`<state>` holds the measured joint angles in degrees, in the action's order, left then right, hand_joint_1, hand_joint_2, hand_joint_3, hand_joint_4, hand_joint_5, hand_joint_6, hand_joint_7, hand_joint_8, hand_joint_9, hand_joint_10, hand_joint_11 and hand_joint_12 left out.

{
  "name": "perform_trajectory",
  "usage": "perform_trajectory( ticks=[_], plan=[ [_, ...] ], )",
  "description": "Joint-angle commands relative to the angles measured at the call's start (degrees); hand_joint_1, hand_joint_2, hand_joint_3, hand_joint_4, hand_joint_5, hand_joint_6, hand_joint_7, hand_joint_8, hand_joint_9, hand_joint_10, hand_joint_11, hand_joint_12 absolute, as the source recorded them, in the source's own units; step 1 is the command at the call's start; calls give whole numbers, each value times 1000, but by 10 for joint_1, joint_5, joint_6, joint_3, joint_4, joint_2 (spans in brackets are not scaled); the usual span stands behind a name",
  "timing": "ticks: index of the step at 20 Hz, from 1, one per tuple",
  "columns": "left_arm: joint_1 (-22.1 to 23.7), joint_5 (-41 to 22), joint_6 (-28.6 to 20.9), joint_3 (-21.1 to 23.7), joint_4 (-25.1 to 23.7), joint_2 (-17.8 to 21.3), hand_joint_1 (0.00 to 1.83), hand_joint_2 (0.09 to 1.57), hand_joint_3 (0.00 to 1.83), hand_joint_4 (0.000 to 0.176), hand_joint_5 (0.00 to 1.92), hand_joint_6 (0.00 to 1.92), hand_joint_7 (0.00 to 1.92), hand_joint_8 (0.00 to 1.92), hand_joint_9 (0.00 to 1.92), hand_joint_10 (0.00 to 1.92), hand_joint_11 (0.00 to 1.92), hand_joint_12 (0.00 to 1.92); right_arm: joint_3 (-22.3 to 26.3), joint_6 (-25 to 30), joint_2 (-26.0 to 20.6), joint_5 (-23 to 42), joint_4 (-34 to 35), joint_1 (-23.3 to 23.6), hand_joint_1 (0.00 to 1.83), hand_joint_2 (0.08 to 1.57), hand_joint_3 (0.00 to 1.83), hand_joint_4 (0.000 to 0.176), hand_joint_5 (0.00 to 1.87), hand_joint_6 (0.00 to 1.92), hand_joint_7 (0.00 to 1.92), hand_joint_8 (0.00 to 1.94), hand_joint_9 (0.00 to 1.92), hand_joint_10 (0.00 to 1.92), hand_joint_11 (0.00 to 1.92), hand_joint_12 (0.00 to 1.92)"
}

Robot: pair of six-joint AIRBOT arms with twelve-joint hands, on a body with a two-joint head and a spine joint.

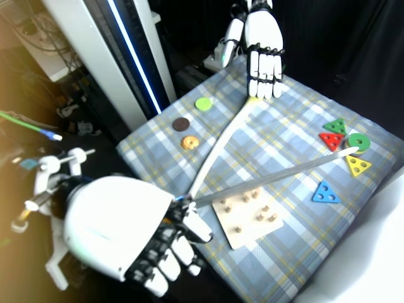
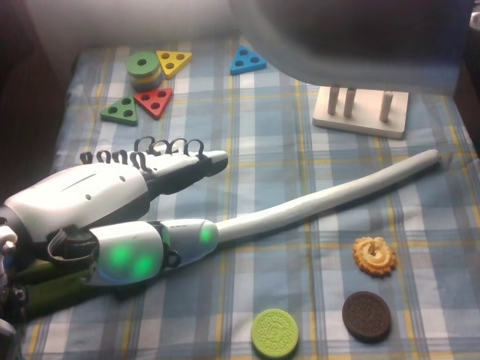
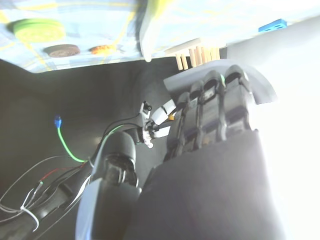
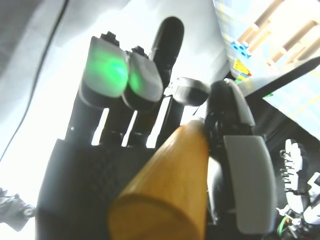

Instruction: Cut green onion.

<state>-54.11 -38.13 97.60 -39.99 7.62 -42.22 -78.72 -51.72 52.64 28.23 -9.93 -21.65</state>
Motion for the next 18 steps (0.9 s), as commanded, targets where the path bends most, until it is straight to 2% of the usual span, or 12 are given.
perform_trajectory(
  ticks=[1, 3, 4, 8, 14, 18],
  plan=[
    [2, -65, -2, 1, -4, 2, 0, 1337, 5, 0, 112, 5, 116, 6, 112, 7, 31, 30, -5, -2, -6, 60, 12, 11, 442, 1450, 0, 173, 986, 1921, 1218, 1941, 1321, 1921, 1380, 1921],
    [2, -65, -2, 1, -4, 2, 0, 1332, 2, 0, 87, 0, 101, 0, 97, 1, 16, 26, -6, -3, -6, 46, 4, 11, 447, 1445, 0, 175, 934, 1921, 1174, 1941, 1291, 1921, 1363, 1921],
    [1, -65, -2, 1, -4, 2, 0, 1342, 6, 0, 99, 6, 104, 3, 95, 3, 18, 30, -8, -3, -6, 37, -2, 11, 425, 1444, 0, 176, 1030, 1921, 1258, 1941, 1363, 1921, 1408, 1921],
    [2, -66, -2, 1, -4, 2, 0, 1344, 5, 0, 103, 6, 106, 3, 103, 5, 24, 37, -13, -3, -6, 18, -16, 17, 411, 1445, 0, 174, 1128, 1921, 1339, 1941, 1430, 1921, 1456, 1921],
    [2, -67, -2, 1, -6, 1, 0, 1340, 2, 0, 90, 5, 90, 2, 90, 2, 30, 53, -25, -3, 12, -37, -86, 73, 341, 1407, 0, 176, 1057, 1921, 1247, 1941, 1304, 1921, 1330, 1921],
    [2, -67, -2, 1, -8, 1, 0, 1337, 1, 0, 123, 13, 108, 7, 94, 3, 40, 68, -29, -3, 14, -44, -88, 75, 324, 1386, 0, 176, 1028, 1921, 1198, 1941, 1252, 1921, 1290, 1921]
  ],
)
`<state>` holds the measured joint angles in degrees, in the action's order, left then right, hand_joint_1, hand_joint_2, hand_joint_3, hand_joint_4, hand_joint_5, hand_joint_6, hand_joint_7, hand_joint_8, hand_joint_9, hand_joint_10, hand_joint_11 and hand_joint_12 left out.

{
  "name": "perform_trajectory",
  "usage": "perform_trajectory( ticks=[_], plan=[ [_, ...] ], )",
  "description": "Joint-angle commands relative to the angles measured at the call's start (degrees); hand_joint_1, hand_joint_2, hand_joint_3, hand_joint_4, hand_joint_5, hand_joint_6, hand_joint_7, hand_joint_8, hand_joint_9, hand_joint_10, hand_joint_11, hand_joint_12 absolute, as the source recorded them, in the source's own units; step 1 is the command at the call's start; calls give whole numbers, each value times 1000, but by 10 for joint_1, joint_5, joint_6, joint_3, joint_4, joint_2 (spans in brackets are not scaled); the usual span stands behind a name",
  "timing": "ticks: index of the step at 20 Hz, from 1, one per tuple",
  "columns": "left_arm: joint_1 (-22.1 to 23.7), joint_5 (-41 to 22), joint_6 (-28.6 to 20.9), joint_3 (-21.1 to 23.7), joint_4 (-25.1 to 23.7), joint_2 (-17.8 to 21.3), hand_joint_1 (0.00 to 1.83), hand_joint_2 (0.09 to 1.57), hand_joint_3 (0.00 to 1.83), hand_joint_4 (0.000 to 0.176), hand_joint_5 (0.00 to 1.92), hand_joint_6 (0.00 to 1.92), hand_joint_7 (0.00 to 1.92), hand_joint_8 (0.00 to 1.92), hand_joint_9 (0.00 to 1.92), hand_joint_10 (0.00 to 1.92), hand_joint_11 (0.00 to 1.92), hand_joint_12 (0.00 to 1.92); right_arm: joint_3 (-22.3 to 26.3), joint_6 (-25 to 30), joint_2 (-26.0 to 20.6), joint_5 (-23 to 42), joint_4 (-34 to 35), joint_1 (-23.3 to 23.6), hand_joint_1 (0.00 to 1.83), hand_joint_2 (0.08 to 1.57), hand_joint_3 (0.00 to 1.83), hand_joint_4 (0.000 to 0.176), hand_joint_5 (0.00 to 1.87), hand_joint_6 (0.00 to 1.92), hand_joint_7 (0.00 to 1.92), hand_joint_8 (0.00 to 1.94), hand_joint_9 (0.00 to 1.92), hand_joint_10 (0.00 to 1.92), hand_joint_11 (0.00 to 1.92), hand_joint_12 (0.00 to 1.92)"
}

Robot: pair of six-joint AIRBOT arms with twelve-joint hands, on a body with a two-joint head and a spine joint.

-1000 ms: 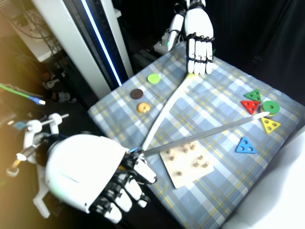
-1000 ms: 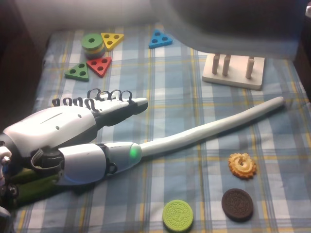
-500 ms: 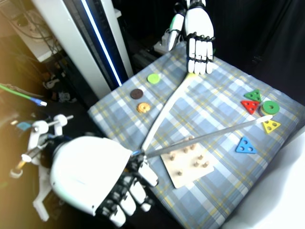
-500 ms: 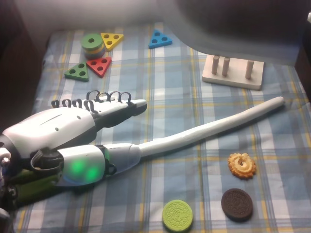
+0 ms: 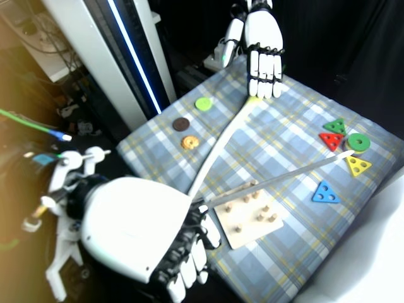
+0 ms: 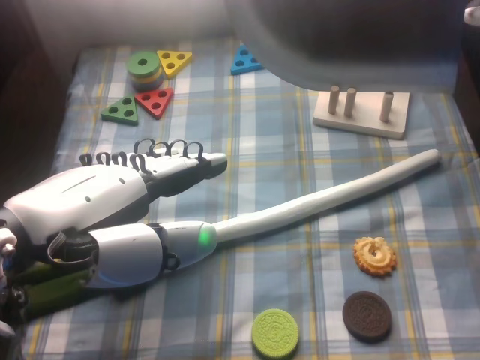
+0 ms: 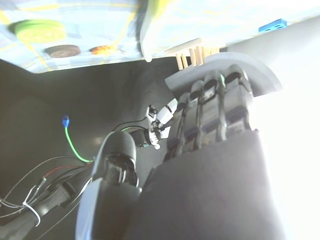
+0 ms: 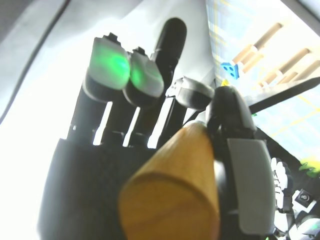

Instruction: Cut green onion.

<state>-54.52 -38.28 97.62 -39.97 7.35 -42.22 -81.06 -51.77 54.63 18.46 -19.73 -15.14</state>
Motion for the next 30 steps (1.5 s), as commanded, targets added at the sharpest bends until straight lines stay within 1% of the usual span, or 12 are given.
perform_trajectory(
  ticks=[1, 4, 10, 13, 17, 18, 19, 21, 24, 25, 26, 30],
  plan=[
    [5, -66, -2, 1, -5, 1, 0, 1340, 0, 0, 141, 5, 126, 6, 109, 2, 7, 156, -6, -2, -6, 52, 10, 10, 338, 1406, 4, 176, 1043, 1921, 1226, 1941, 1290, 1921, 1323, 1921],
    [5, -68, -2, 2, -5, 1, 0, 1342, 0, 0, 133, 1, 112, 1, 91, 1, 0, 110, -1, -2, -6, 52, 10, 10, 311, 1415, 2, 176, 1047, 1921, 1216, 1941, 1281, 1921, 1301, 1921],
    [4, -70, -2, 2, -5, 0, 0, 1353, 3, 0, 170, 4, 158, 3, 144, 4, 0, 249, 5, -2, -6, 41, -5, 10, 401, 1439, 0, 175, 1110, 1921, 1280, 1941, 1349, 1921, 1365, 1921],
    [4, -71, -2, 2, -5, -2, 0, 1352, 1, 0, 138, 0, 125, 1, 113, 0, 0, 193, 4, -2, -6, 32, -19, 10, 359, 1441, 1, 176, 1105, 1921, 1280, 1941, 1338, 1921, 1345, 1921],
    [4, -71, -2, 0, -5, -4, 0, 1354, 1, 0, 106, 4, 108, 5, 101, 5, 0, 115, 0, -2, -6, 18, -46, 22, 255, 1407, 0, 176, 1087, 1921, 1271, 1941, 1317, 1921, 1303, 1921],
    [4, -71, -2, 0, -5, -5, 0, 1361, 1, 0, 135, 2, 145, 2, 148, 4, 0, 214, -1, -2, -4, 10, -55, 28, 269, 1416, 0, 176, 1117, 1921, 1275, 1941, 1314, 1921, 1297, 1921],
    [4, -71, -2, -1, -5, -5, 0, 1356, 0, 0, 116, 0, 129, 1, 139, 1, 0, 194, -2, -2, -3, 1, -69, 34, 278, 1415, 0, 173, 1124, 1921, 1279, 1941, 1260, 1921, 1155, 1921],
    [4, -71, -2, -1, -6, -6, 0, 1365, 2, 0, 128, 4, 128, 1, 122, 0, 0, 167, -4, -2, 2, -18, -99, 48, 292, 1413, 0, 170, 1130, 1921, 1292, 1941, 1342, 1921, 1324, 1921],
    [4, -71, -2, -2, -7, -6, 0, 1370, 4, 0, 134, 5, 133, 3, 124, 2, 0, 158, -5, -2, 5, -30, -120, 62, 348, 1432, 2, 170, 1101, 1921, 1288, 1941, 1381, 1921, 1407, 1921],
    [4, -72, -2, -2, -8, -7, 0, 1370, 3, 0, 135, 3, 133, 2, 128, 2, 0, 191, -6, -2, 5, -31, -120, 64, 198, 1443, 4, 170, 954, 1921, 1049, 1941, 985, 1921, 864, 1921],
    [4, -72, -2, -2, -8, -8, 0, 1361, 0, 0, 122, 3, 132, 3, 127, 2, 0, 172, -8, -2, 6, -32, -120, 64, 217, 1428, 0, 176, 958, 1921, 1094, 1941, 1116, 1921, 1048, 1921],
    [4, -74, -2, -2, -8, -9, 0, 1371, 1, 0, 138, 4, 130, 5, 135, 4, 0, 201, -13, -2, 8, -39, -120, 67, 199, 1445, 5, 176, 889, 1921, 1074, 1941, 1125, 1921, 1132, 1921]
  ],
)
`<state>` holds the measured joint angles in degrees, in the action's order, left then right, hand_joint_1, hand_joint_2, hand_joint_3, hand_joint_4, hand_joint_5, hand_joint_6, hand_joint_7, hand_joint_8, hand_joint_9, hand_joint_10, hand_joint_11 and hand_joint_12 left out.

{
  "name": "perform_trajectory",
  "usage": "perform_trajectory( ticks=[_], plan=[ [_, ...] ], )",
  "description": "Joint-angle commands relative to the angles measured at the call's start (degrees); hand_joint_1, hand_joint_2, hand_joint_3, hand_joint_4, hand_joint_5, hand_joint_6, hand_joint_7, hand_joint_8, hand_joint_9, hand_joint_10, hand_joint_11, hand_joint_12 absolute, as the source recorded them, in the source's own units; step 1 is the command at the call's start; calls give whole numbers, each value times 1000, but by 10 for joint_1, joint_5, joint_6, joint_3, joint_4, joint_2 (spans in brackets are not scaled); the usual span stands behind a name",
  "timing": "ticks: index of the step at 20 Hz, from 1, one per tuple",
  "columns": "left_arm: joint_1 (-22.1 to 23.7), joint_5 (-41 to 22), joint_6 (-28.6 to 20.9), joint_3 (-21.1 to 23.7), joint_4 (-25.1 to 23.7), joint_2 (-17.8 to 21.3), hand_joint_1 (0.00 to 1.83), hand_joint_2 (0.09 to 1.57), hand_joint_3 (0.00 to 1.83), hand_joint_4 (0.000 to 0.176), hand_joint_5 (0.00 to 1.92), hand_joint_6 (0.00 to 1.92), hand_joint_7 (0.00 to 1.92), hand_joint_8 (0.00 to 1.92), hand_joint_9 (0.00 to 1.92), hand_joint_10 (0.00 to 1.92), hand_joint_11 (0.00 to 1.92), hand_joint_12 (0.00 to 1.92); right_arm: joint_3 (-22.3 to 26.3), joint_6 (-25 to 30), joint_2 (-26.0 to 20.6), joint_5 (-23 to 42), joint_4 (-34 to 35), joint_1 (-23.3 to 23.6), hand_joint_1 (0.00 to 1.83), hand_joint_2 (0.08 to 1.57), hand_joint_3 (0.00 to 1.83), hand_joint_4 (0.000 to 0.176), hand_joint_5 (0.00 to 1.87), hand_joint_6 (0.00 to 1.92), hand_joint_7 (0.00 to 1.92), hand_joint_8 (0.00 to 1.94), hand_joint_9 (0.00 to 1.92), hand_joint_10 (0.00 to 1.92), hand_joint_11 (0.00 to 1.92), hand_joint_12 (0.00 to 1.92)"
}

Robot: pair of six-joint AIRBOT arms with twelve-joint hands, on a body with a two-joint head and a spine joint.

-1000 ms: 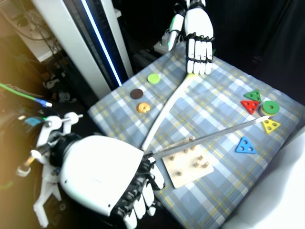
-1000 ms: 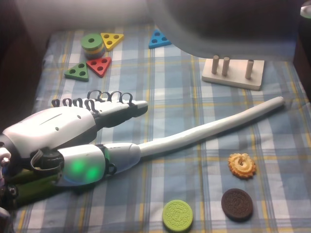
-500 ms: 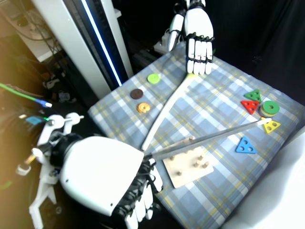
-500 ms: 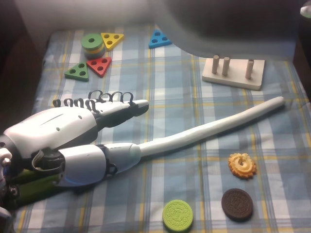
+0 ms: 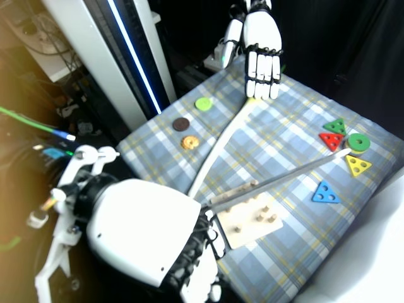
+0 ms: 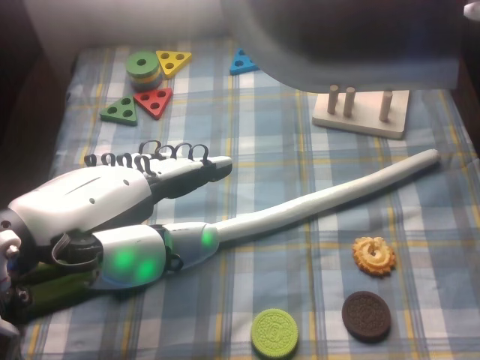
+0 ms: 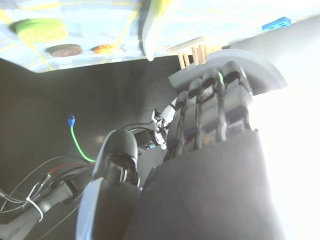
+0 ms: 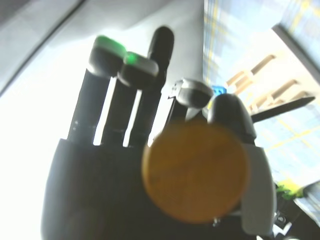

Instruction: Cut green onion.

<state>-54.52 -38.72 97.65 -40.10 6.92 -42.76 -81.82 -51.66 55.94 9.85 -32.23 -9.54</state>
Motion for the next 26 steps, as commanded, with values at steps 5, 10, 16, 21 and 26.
perform_trajectory(
  ticks=[5, 10, 16, 21, 26],
  plan=[
    [4, -74, -3, -1, -4, -4, 0, 1357, 0, 0, 146, 0, 134, 0, 135, 0, 0, 331, -1, -3, -7, 46, 5, 11, 436, 1429, 0, 176, 1096, 1921, 1244, 1941, 1324, 1921, 1348, 1921],
    [-1, -114, -3, 10, -5, 9, 0, 1367, 1, 0, 161, 7, 164, 7, 159, 6, 0, 248, 19, -3, -23, 47, 8, 5, 349, 1432, 0, 52, 1215, 1921, 1325, 1941, 1392, 1921, 1312, 1921],
    [-12, -178, -3, 27, -7, 36, 0, 1355, 0, 0, 5, 0, 47, 0, 87, 0, 0, 118, 23, -3, -30, 73, 53, -31, 381, 1425, 0, 175, 855, 1921, 1012, 1941, 1171, 1921, 1224, 1921],
    [-23, -213, -3, 32, 1, 46, 0, 1344, 0, 0, 0, 0, 0, 0, 33, 2, 0, 12, 32, -3, -35, 78, 55, -43, 169, 1418, 0, 176, 843, 1921, 973, 1941, 1034, 1921, 1038, 1921],
    [-35, -263, -3, 34, 28, 57, 0, 1351, 2, 0, 13, 3, 25, 8, 43, 5, 1, 0, 60, -3, -55, 147, 116, -104, 340, 1395, 0, 174, 920, 1921, 984, 1941, 1018, 1921, 1025, 1921]
  ],
)
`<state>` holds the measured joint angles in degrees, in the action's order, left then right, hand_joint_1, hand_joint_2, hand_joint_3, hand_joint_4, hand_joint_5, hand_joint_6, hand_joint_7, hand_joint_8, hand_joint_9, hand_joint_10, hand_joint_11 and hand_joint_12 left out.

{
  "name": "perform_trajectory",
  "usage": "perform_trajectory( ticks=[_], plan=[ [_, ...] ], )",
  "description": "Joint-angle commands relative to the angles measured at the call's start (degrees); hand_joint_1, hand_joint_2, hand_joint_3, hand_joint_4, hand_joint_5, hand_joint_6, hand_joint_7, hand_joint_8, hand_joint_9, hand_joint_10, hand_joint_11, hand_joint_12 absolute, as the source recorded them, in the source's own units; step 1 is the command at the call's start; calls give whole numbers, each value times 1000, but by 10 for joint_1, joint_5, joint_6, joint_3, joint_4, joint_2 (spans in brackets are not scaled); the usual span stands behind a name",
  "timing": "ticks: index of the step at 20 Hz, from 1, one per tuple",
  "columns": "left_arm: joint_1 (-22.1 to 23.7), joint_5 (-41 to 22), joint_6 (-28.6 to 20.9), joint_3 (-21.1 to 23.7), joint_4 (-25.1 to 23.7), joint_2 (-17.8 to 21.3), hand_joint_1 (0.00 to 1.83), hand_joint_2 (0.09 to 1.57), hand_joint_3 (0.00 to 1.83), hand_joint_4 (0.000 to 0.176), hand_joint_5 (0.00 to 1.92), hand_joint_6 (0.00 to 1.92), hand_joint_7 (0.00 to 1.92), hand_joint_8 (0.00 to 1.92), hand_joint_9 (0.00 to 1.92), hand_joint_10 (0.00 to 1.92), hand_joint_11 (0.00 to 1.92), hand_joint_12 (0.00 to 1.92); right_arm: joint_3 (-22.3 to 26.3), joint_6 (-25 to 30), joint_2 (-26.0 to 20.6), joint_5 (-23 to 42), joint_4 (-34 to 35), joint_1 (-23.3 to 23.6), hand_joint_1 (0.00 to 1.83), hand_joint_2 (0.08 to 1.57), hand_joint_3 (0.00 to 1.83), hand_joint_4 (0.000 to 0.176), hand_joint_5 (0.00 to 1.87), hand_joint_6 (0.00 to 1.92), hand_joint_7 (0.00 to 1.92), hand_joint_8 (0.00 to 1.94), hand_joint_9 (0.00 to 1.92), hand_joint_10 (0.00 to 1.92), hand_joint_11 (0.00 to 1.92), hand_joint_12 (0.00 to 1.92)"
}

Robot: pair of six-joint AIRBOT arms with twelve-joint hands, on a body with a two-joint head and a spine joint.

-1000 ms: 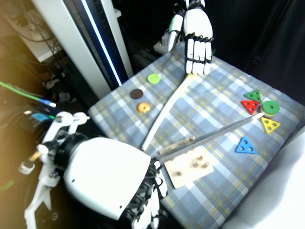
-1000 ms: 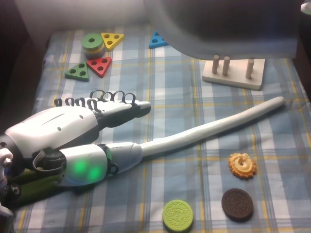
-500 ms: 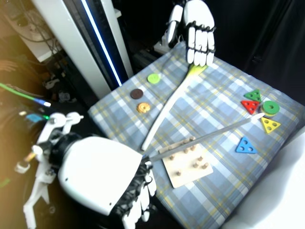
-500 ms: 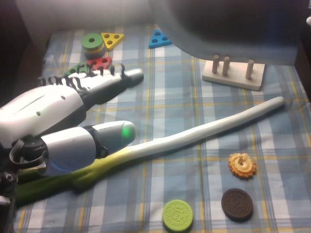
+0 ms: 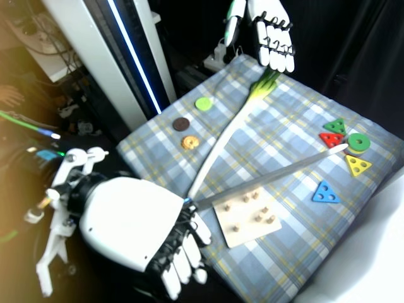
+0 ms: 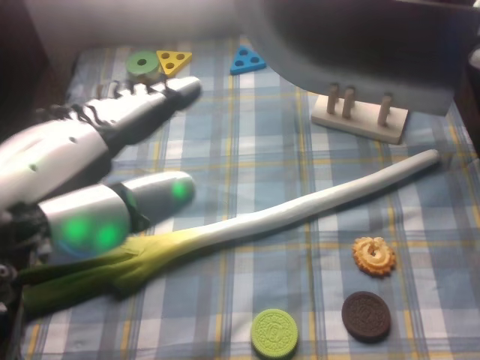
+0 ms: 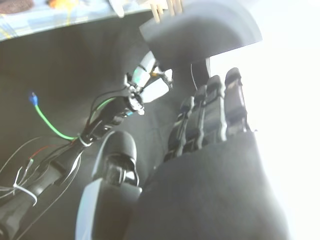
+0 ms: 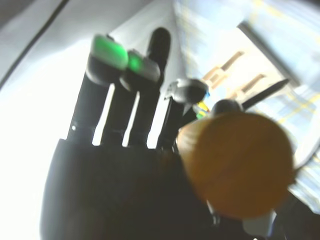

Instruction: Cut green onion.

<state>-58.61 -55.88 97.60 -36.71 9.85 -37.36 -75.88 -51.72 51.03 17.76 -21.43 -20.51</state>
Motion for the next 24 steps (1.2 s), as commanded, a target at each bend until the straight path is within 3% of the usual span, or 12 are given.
perform_trajectory(
  ticks=[1, 2, 3, 5, 6, 7, 8, 11, 13, 14, 18, 24],
  plan=[
    [4, -101, -2, 1, 2, 6, 0, 1339, 0, 0, 25, 7, 38, 11, 34, 1, 0, 0, 2, -2, -7, 80, 23, -5, 266, 1366, 0, 85, 771, 1884, 819, 1941, 851, 1921, 864, 1921],
    [0, -120, -2, 2, 9, 11, 0, 1344, 0, 0, 33, 9, 51, 15, 44, 5, 0, 0, 5, -2, -10, 101, 50, -28, 252, 1371, 0, 27, 627, 1700, 655, 1906, 687, 1921, 705, 1921],
    [-4, -134, -2, 3, 15, 15, 0, 1330, 0, 0, 45, 12, 66, 18, 55, 8, 0, 0, 8, -2, -12, 120, 71, -48, 543, 1436, 0, 146, 459, 1776, 455, 1456, 466, 1549, 418, 1783],
    [-12, -162, -2, 5, 27, 20, 0, 1317, 0, 0, 76, 7, 91, 7, 89, 7, 7, 4, 20, -2, -21, 158, 111, -83, 655, 1419, 0, 175, 446, 1753, 516, 819, 524, 1002, 398, 1380],
    [-14, -169, -2, 6, 32, 22, 0, 1322, 0, 0, 92, 9, 103, 7, 101, 8, 19, 10, 26, -2, -26, 170, 123, -95, 515, 1305, 0, 47, 325, 810, 585, 569, 585, 716, 365, 1118],
    [-16, -175, -2, 6, 37, 23, 0, 1324, 0, 0, 87, 5, 108, 7, 115, 12, 36, 18, 31, -2, -30, 178, 130, -101, 479, 1241, 0, 16, 337, 250, 557, 292, 606, 372, 347, 763],
    [-17, -178, -2, 6, 40, 23, 0, 1325, 0, 0, 78, 1, 95, 1, 107, 7, 24, 14, 33, -2, -31, 181, 131, -103, 492, 1199, 0, 27, 328, 72, 562, 119, 634, 150, 329, 517],
    [-26, -198, -2, 7, 54, 24, 0, 1350, 9, 0, 26, 0, 42, 0, 49, 0, 0, 0, 46, 0, -38, 202, 137, -117, 529, 1140, 1, 56, 112, 0, 385, 0, 454, 0, 344, 102],
    [-29, -211, -2, 6, 65, 24, 0, 1349, 7, 0, 36, 5, 77, 13, 95, 18, 0, 0, 50, 2, -39, 220, 145, -126, 546, 1069, 0, 107, 48, 0, 333, 0, 384, 0, 297, 47],
    [-29, -215, -2, 5, 68, 24, 0, 1343, 3, 0, 56, 4, 105, 7, 132, 13, 3, 2, 50, 4, -39, 221, 145, -126, 581, 1049, 0, 105, 28, 0, 312, 0, 353, 0, 269, 31],
    [-31, -232, -2, 1, 83, 26, 0, 1355, 6, 0, 85, 10, 119, 4, 137, 6, 0, 0, 51, 33, -46, 252, 145, -133, 451, 981, 0, 172, 0, 0, 142, 0, 132, 0, 77, 0],
    [-32, -304, -37, -15, 98, 35, 0, 1353, 4, 0, 81, 3, 96, 2, 101, 8, 0, 0, 84, 52, -81, 410, 196, -170, 557, 1074, 20, 176, 0, 0, 17, 1, 0, 0, 0, 0]
  ],
)
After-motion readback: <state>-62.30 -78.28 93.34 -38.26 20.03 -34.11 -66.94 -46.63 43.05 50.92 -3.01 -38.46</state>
